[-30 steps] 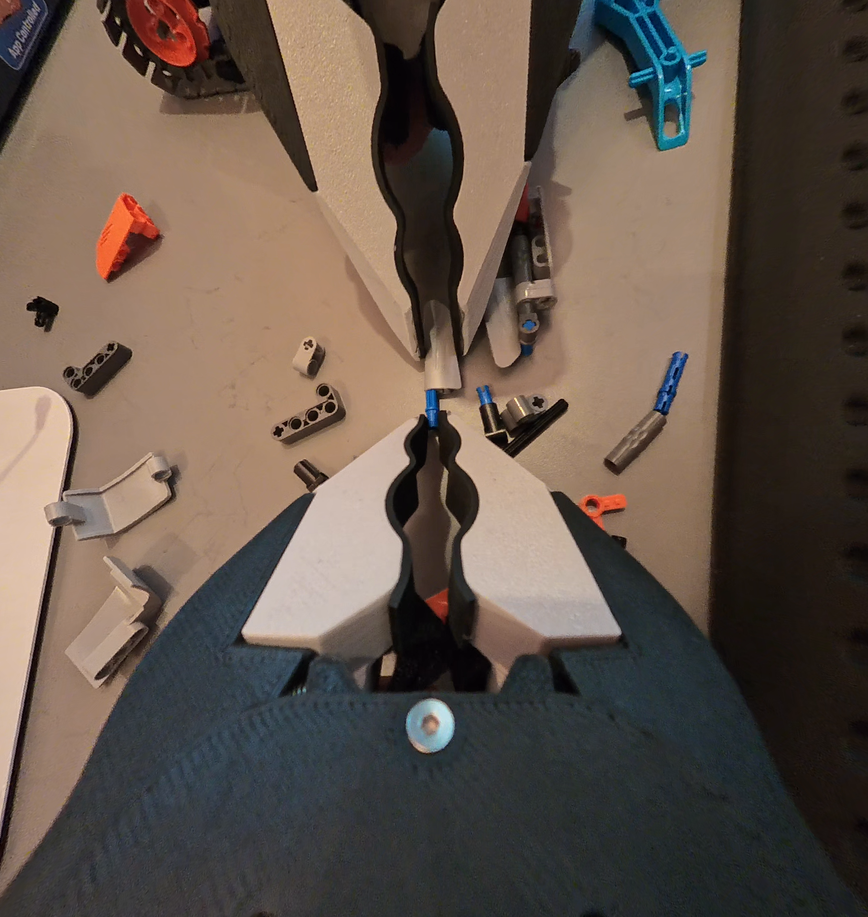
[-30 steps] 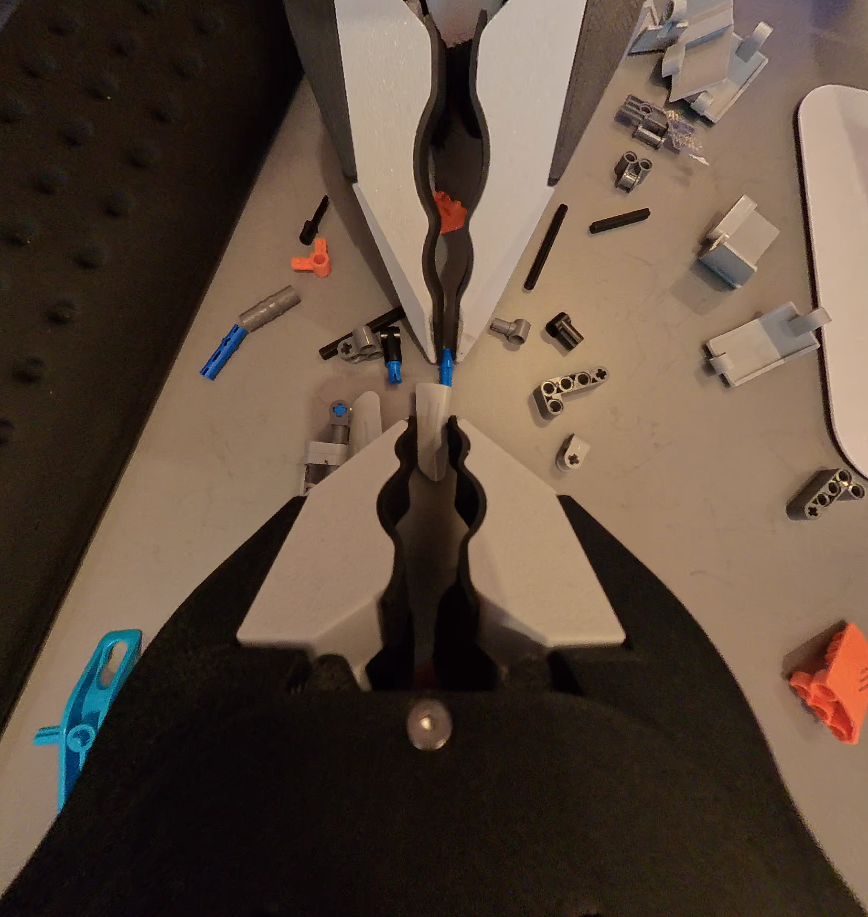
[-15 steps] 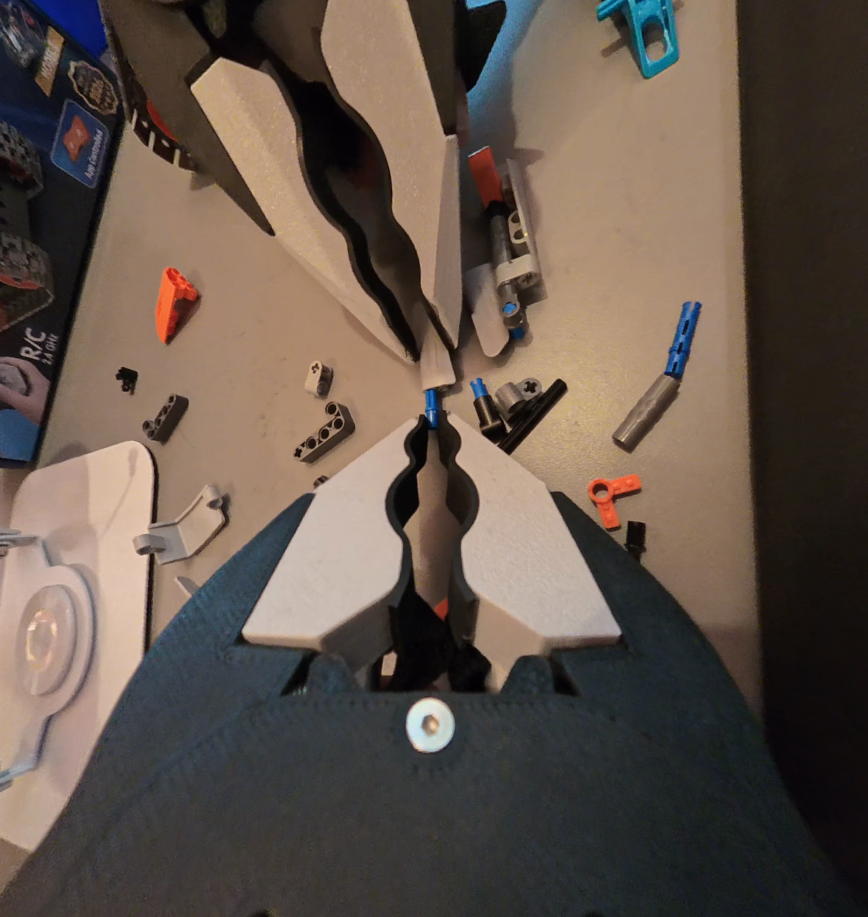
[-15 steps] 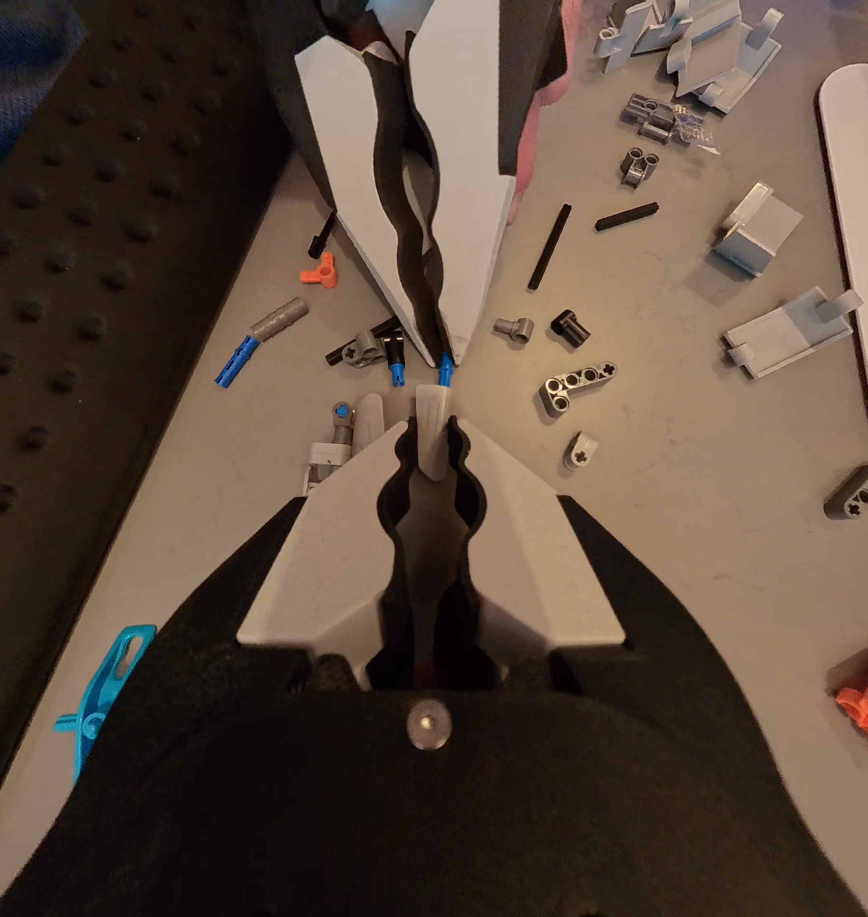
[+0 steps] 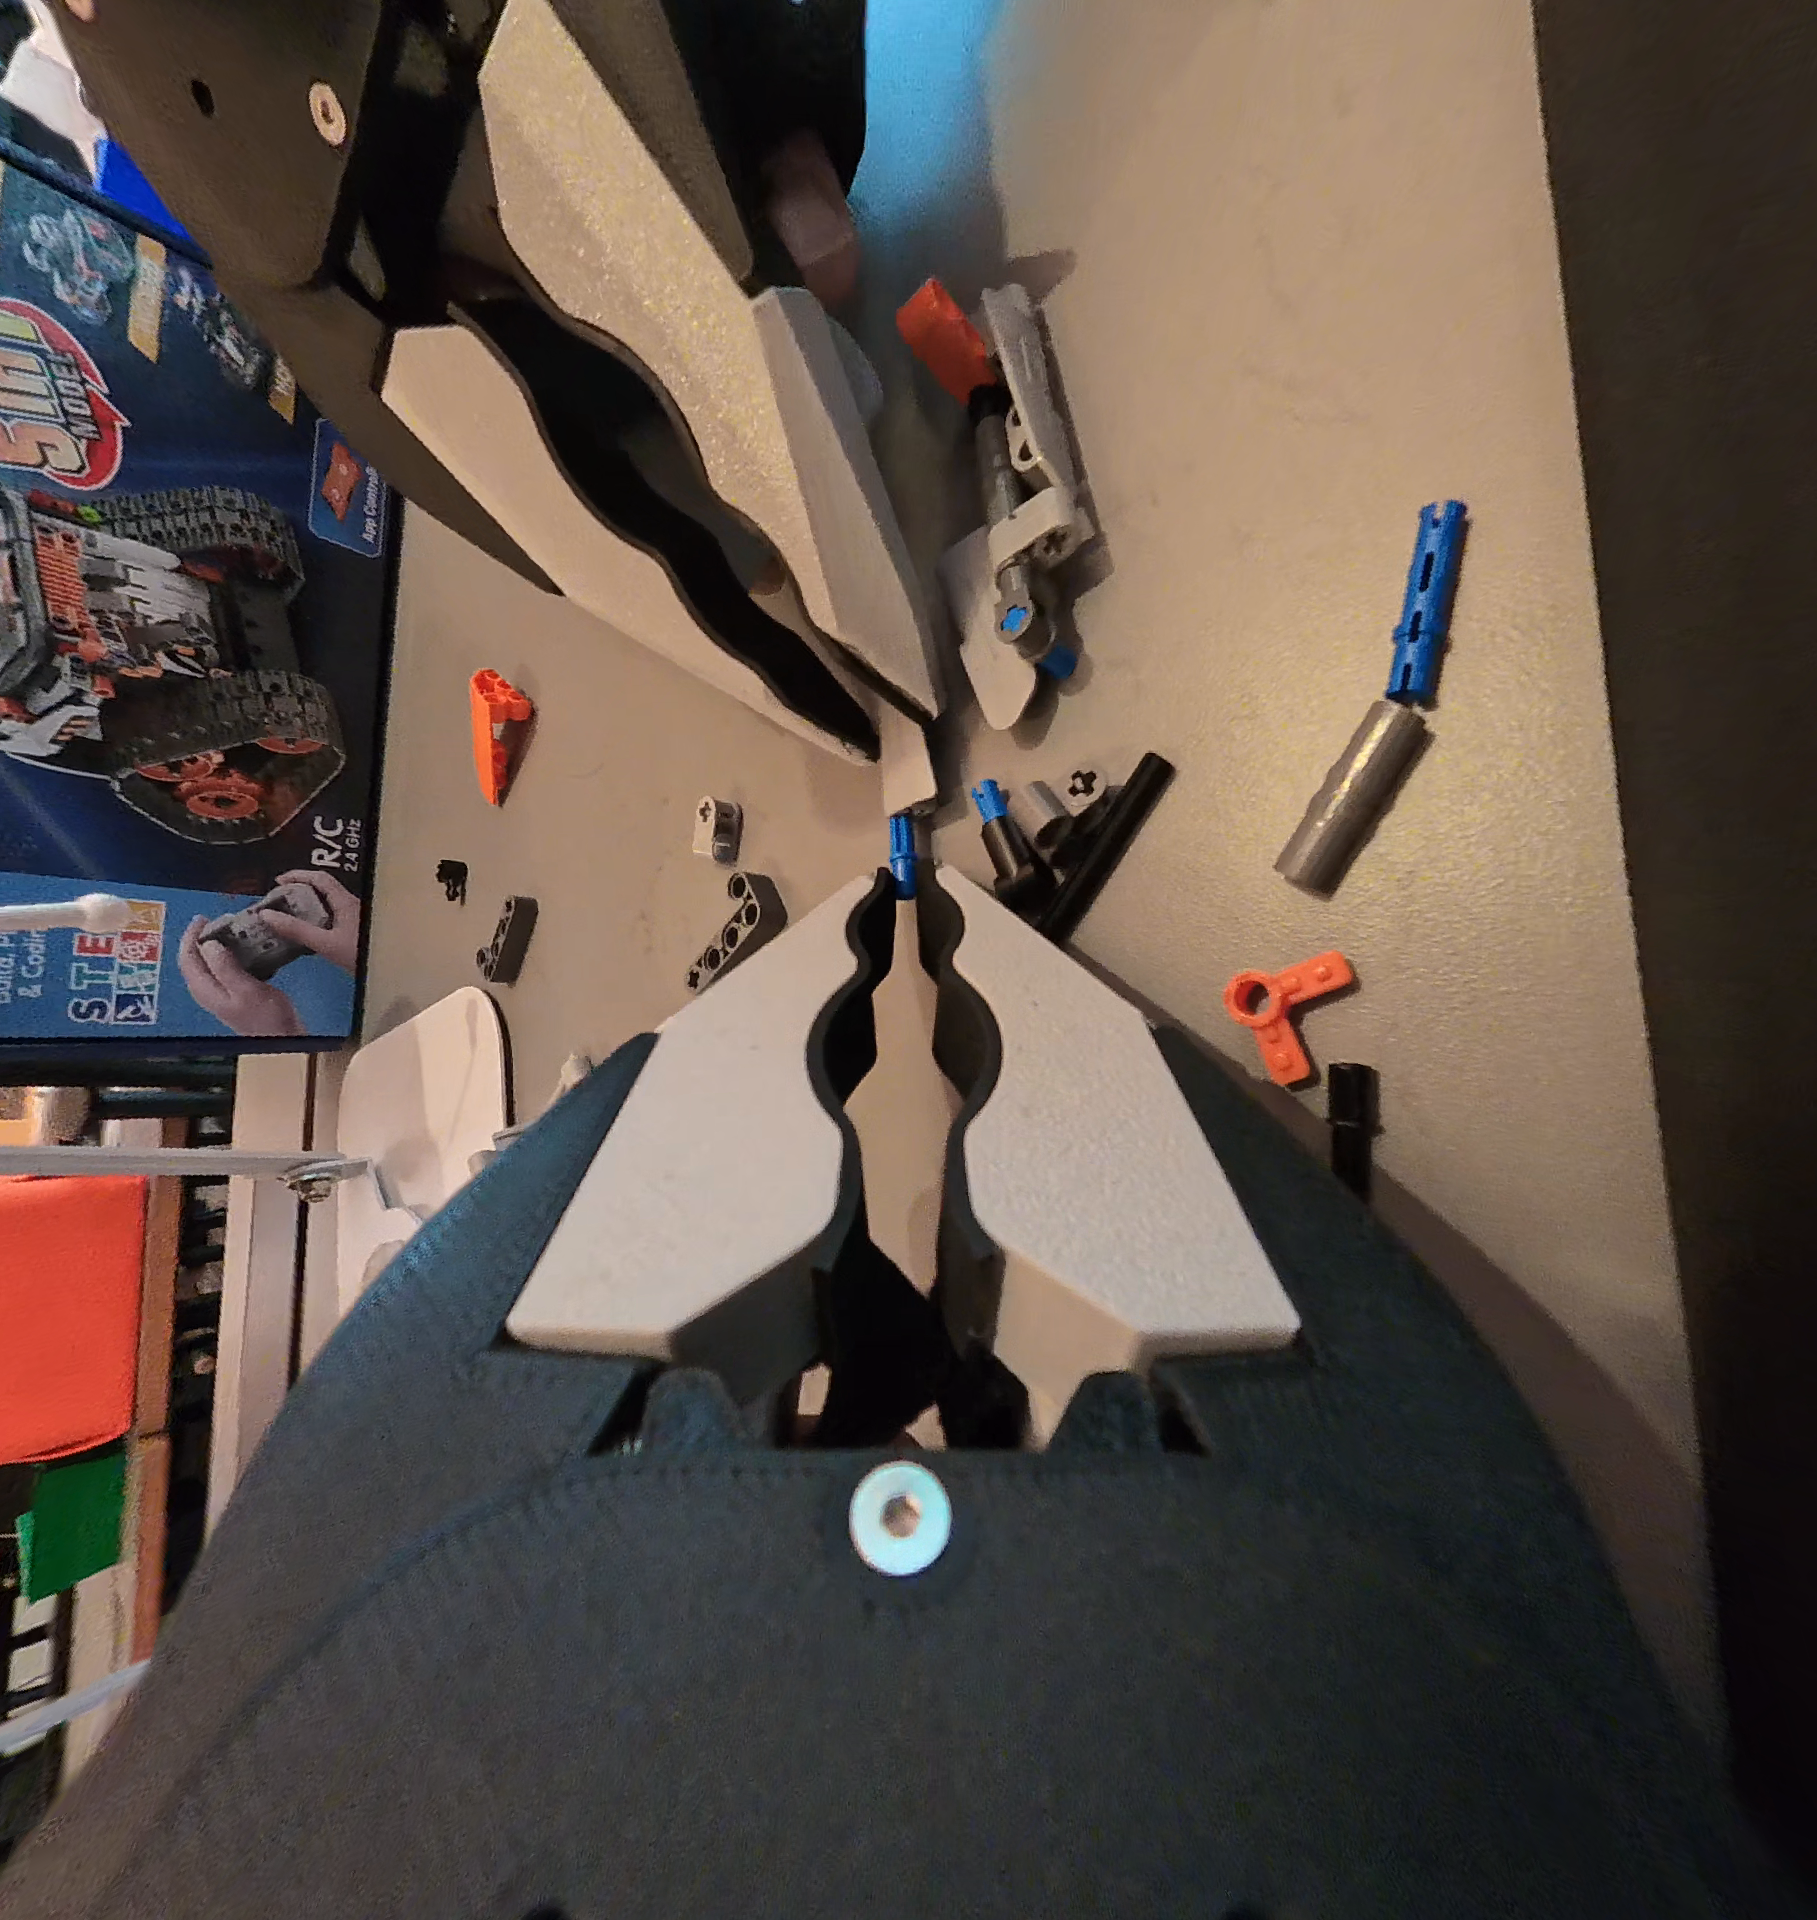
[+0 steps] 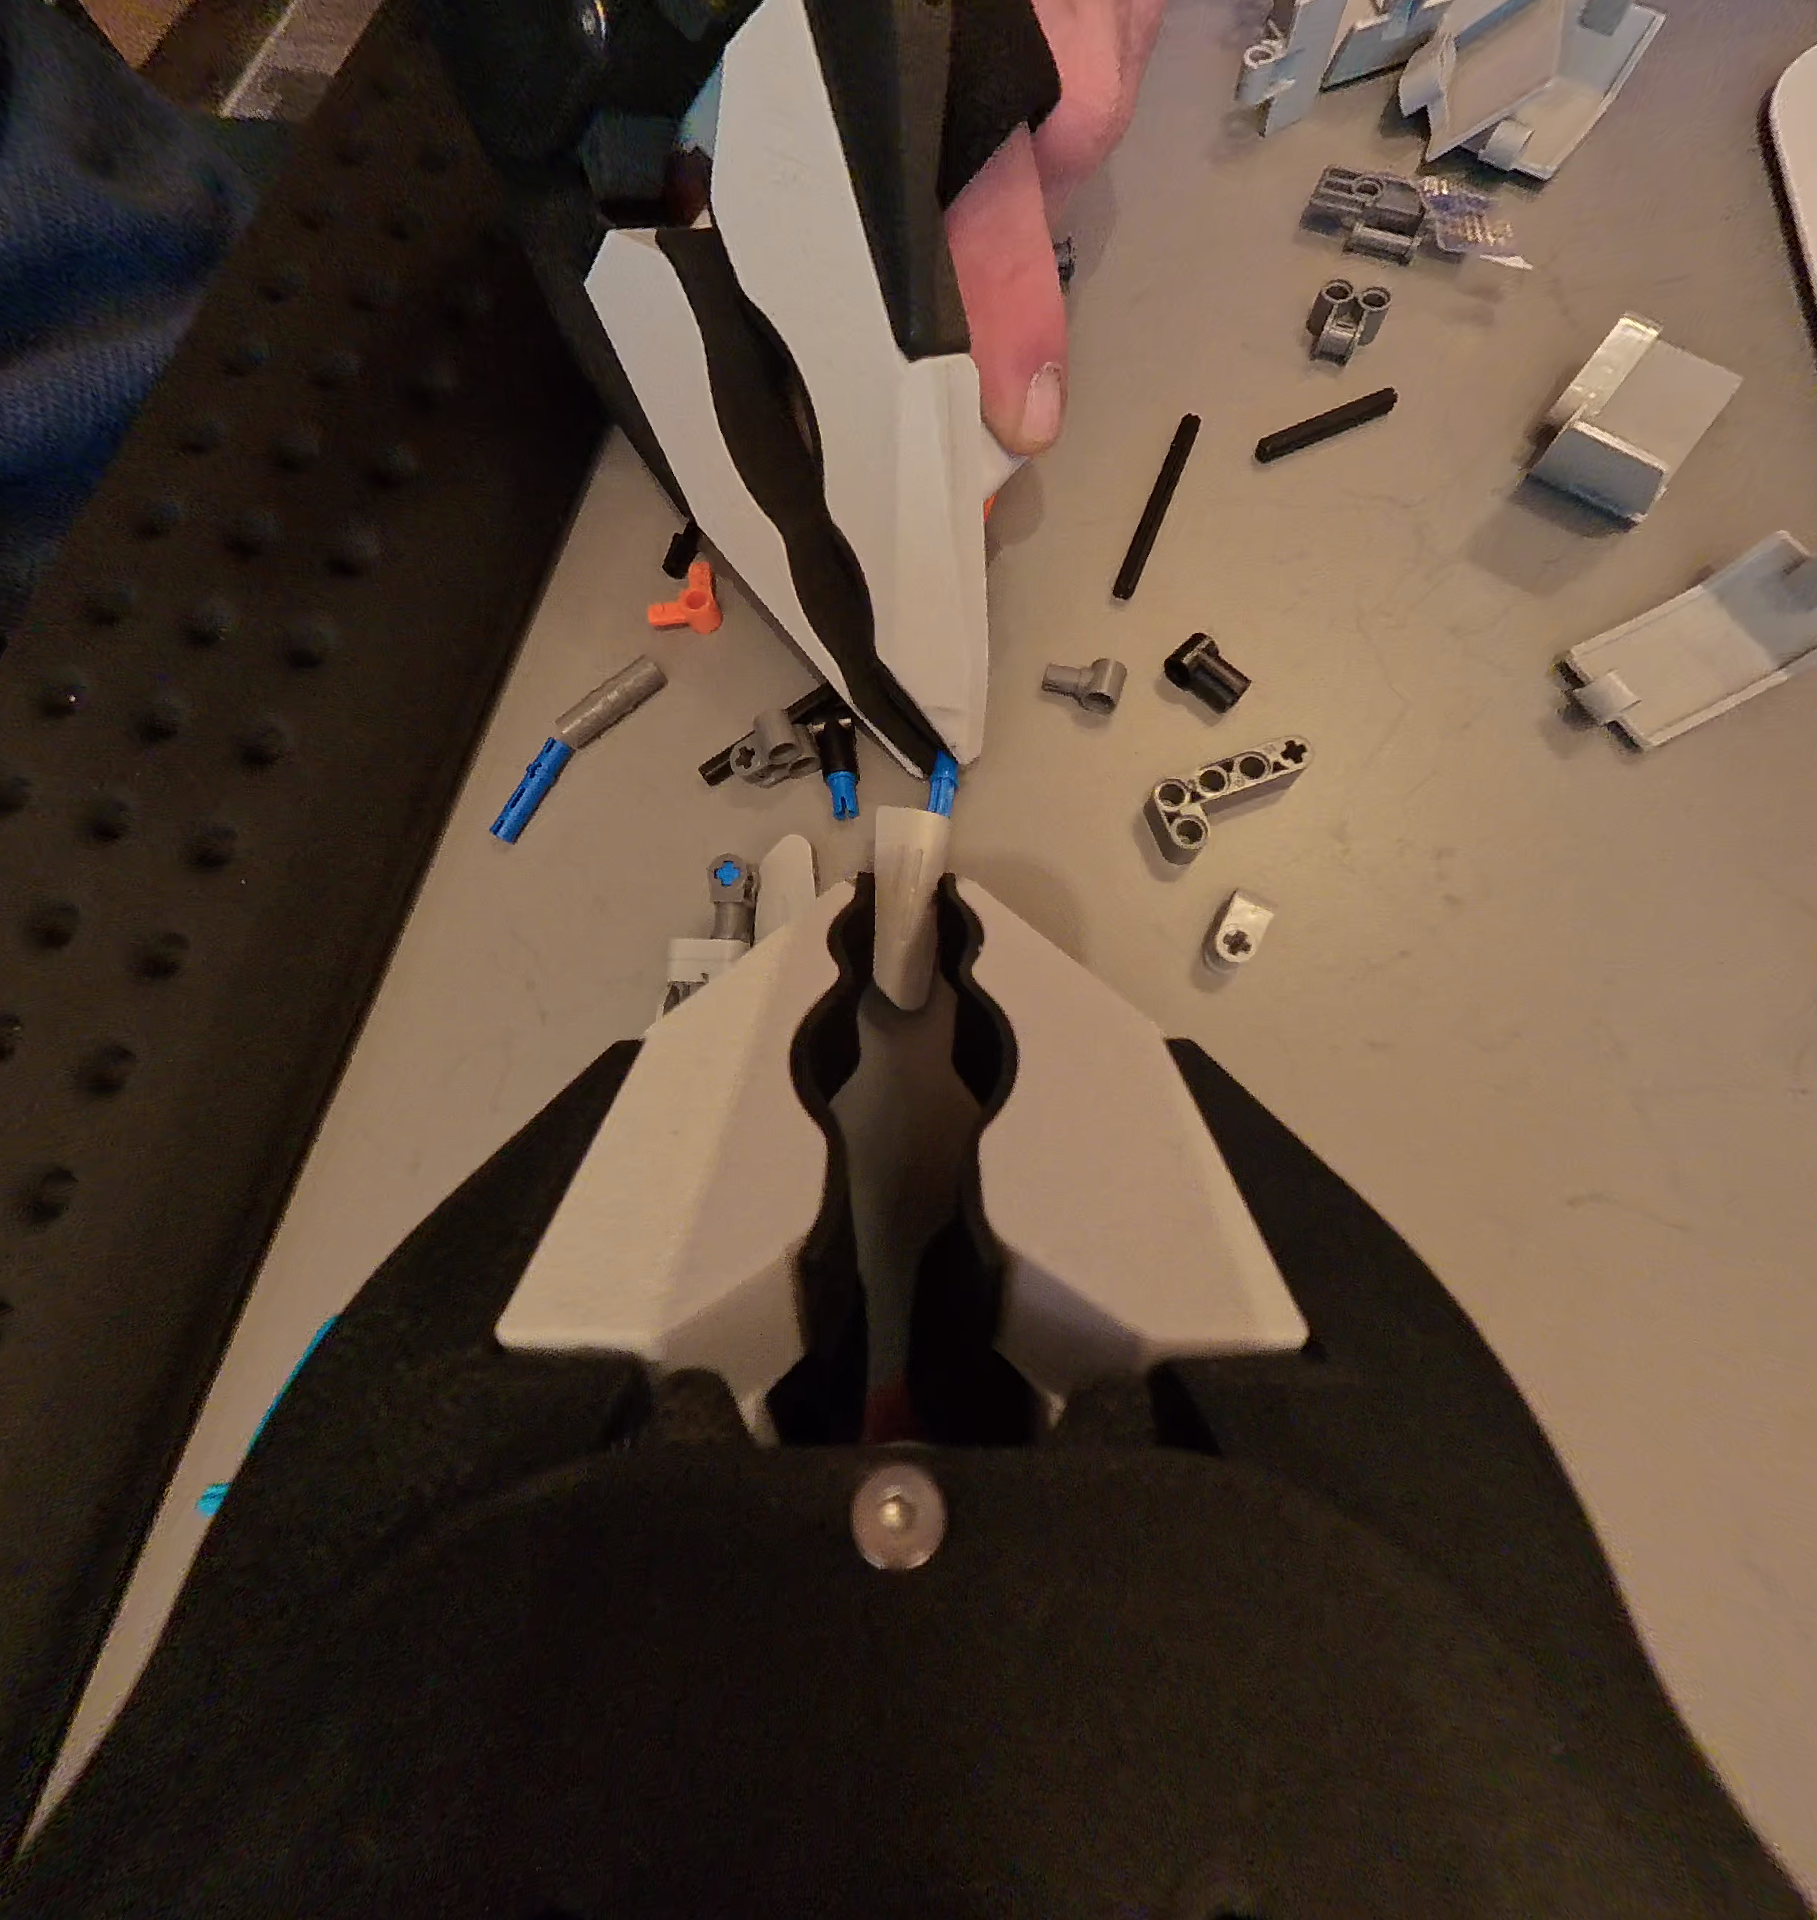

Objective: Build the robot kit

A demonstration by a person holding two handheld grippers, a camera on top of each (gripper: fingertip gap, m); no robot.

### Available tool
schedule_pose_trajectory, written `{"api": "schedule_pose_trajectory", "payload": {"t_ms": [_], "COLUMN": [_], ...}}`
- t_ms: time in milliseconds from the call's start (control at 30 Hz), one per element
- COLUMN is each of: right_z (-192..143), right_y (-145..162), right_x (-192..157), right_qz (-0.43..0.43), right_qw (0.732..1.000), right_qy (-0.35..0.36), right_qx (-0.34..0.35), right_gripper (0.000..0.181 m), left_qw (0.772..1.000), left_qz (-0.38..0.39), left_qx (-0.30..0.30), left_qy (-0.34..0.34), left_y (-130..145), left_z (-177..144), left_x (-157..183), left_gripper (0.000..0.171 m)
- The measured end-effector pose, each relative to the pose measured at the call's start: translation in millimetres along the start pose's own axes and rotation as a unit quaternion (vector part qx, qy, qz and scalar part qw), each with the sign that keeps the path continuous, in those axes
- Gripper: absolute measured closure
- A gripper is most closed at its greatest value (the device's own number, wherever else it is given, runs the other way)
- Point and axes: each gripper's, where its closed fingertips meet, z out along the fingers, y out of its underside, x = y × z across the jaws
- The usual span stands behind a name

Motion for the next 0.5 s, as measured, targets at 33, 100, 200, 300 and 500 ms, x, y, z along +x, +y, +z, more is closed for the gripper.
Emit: {"api": "schedule_pose_trajectory", "payload": {"t_ms": [33,100,200,300,500], "right_z": [0.0,0.1,0.0,-0.8,-4.3], "right_y": [-0.1,-0.3,-0.4,-1.0,-4.5], "right_x": [-0.3,-0.6,-1.3,-1.2,-1.4], "right_qz": [0.004,0.009,0.012,0.017,0.028], "right_qw": [1.000,1.000,1.000,1.000,0.999], "right_qy": [-0.003,-0.007,-0.011,-0.014,-0.022], "right_qx": [0.002,0.003,0.005,0.008,0.024], "right_gripper": [0.172,0.172,0.172,0.172,0.173], "left_qw": [1.000,1.000,1.000,0.999,0.997], "left_qz": [0.008,0.020,0.026,0.031,0.054], "left_qx": [0.000,0.000,0.004,0.008,0.013], "left_qy": [-0.004,-0.011,-0.015,-0.022,-0.050], "left_y": [0.0,-0.2,-0.9,-1.9,-5.3], "left_z": [-0.1,-0.2,-0.7,-1.7,-4.9], "left_x": [0.1,0.2,0.5,-0.8,-5.8], "left_gripper": [0.168,0.168,0.168,0.169,0.168]}}
